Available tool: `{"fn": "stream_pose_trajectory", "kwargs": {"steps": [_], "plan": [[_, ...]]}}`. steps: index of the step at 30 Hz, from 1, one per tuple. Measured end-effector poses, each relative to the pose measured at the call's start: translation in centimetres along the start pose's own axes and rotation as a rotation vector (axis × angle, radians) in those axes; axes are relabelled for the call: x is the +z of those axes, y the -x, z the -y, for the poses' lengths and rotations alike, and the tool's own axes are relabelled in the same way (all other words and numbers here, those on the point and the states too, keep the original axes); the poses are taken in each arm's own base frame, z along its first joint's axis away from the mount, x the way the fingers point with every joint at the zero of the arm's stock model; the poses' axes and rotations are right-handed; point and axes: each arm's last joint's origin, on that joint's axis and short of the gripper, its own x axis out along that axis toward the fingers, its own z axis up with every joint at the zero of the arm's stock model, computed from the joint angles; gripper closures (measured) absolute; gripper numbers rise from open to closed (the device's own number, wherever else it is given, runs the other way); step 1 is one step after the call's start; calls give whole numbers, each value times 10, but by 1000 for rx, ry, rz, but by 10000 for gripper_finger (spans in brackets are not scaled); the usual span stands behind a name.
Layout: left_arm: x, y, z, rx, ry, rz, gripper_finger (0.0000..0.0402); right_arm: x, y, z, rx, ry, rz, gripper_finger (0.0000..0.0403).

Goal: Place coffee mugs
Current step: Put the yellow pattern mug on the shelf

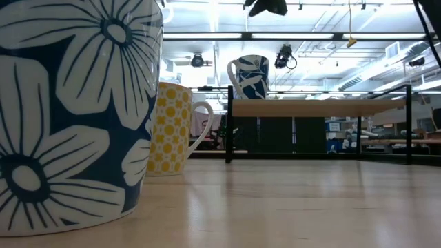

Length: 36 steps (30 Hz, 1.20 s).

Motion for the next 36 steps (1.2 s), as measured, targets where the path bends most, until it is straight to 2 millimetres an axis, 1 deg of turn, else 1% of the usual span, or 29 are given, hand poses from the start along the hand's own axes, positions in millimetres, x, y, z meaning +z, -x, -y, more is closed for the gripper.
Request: {"fn": "stream_pose_trajectory", "kwargs": {"steps": [3,6,9,13,15,18,21,24,27,32,36], "plan": [[20,-2,5,-18,22,39,253,-10,-3,-16,-16,87,-61,259],[37,-8,11,-15,31,20,253,-19,-14,-32,-83,147,-93,259],[56,-20,20,-9,77,-27,253,-30,-27,-44,-109,204,-144,259],[73,-44,32,42,140,-191,253,-45,-46,-56,-106,306,-234,259],[78,-57,38,79,146,-294,253,-54,-52,-60,-104,342,-276,259],[85,-77,48,108,139,-462,253,-71,-54,-62,-105,384,-323,259],[91,-97,57,124,158,-614,253,-89,-51,-59,-102,386,-316,259],[92,-118,63,154,180,-743,253,-106,-48,-53,-77,369,-243,259],[86,-140,66,192,193,-858,253,-122,-44,-45,-47,366,-182,259],[63,-170,66,223,197,-1037,253,-146,-38,-32,-4,360,-130,259],[41,-186,67,242,189,-1148,253,-159,-34,-25,8,359,-97,259]]}}
